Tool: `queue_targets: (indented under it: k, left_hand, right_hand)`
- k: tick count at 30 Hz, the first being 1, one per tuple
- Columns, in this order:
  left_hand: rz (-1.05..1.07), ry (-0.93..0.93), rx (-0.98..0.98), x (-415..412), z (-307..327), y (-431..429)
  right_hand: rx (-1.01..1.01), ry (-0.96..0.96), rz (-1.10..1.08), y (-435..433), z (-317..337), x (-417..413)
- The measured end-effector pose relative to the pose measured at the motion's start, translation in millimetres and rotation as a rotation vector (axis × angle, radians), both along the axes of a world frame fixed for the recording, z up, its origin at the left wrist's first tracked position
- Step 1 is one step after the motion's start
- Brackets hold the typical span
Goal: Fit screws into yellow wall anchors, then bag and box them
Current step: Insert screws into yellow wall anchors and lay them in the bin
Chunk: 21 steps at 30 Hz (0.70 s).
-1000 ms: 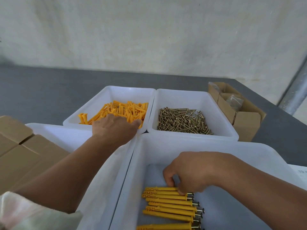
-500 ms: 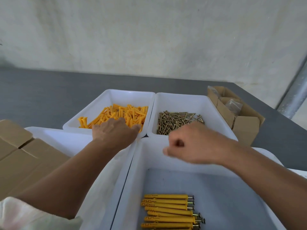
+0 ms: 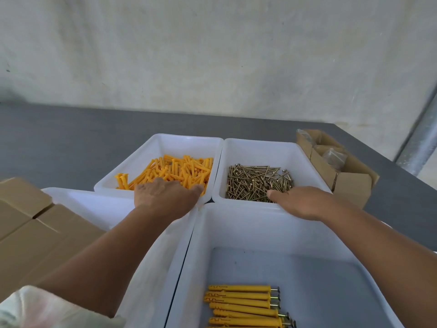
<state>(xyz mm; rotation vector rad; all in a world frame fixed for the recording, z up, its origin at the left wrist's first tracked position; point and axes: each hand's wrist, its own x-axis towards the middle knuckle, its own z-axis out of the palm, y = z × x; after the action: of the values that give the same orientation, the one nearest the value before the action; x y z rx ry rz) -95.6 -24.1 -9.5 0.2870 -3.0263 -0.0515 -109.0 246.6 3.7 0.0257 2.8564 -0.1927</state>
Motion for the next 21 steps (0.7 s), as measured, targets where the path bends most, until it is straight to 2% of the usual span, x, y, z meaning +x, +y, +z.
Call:
queue_targets:
  k: [4,8,15,21]
  left_hand:
    - [0.021,0.025,0.032,-0.9,-0.7,-0.9]
    - [0.038,0.094,0.075,-1.4,-1.0,1.2]
    - [-0.026,0.186,0.186,1.7,4.2,5.3]
    - [-0.100,0.291,0.216,8.6,13.9,10.5]
  right_hand:
    - [-0.103,-0.076,0.003,3.1,1.1,-1.7]
    - [-0.114,-0.062,-0.016,3.9,0.2,-2.7]
    - [-0.119,0.110,-0.075,4.5,-7.4,-3.2]
    - [-0.102,0.377,-0.103,3.0,-10.0,4.5]
